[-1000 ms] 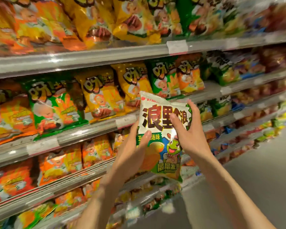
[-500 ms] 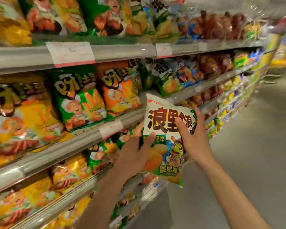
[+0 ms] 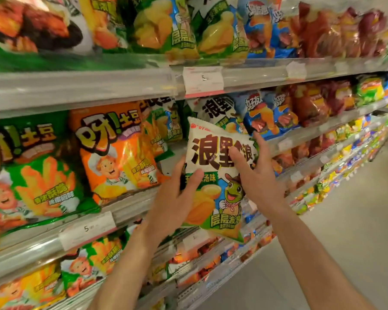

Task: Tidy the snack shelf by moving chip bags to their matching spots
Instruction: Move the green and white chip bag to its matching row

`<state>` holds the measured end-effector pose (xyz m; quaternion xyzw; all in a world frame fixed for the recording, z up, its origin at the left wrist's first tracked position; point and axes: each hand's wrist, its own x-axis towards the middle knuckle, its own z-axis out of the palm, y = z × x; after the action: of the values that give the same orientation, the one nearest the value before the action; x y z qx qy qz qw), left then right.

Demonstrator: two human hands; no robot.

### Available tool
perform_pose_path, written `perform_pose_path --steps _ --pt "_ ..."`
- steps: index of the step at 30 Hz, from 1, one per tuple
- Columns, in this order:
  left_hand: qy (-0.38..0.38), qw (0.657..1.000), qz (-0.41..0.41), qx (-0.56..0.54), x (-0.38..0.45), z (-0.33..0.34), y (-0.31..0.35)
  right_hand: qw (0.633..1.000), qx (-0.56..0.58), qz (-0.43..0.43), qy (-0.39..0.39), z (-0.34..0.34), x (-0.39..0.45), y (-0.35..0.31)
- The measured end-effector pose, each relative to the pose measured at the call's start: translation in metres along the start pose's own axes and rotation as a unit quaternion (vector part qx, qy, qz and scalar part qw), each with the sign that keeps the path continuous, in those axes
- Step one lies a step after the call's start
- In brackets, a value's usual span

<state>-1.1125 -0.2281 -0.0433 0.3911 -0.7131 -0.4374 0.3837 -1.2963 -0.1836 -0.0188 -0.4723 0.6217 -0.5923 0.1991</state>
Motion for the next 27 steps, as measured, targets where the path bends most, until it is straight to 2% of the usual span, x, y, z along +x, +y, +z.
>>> perform_pose_path --steps 6,13,18,23,27 --pt "0.144 0.988 -0.046 0.015 0.024 0.019 0.005 0.993 0.015 -0.043 -0.109 0.012 0.074 0.017" --pt "0.284 0.953 -0.087 0.054 0.042 0.041 0.028 0.967 0.027 -0.053 -0.247 0.011 0.129 0.008" --pt "0.367 0.923 -0.095 0.063 0.057 0.045 0.043 0.955 0.069 -0.049 -0.285 0.008 0.138 0.015" --pt "0.387 0.913 -0.104 0.071 0.082 0.037 0.051 0.934 0.030 -0.055 -0.351 0.004 0.140 0.017" --pt "0.367 0.922 -0.089 0.087 0.093 0.034 0.051 0.938 0.063 -0.033 -0.338 0.019 0.149 0.016"
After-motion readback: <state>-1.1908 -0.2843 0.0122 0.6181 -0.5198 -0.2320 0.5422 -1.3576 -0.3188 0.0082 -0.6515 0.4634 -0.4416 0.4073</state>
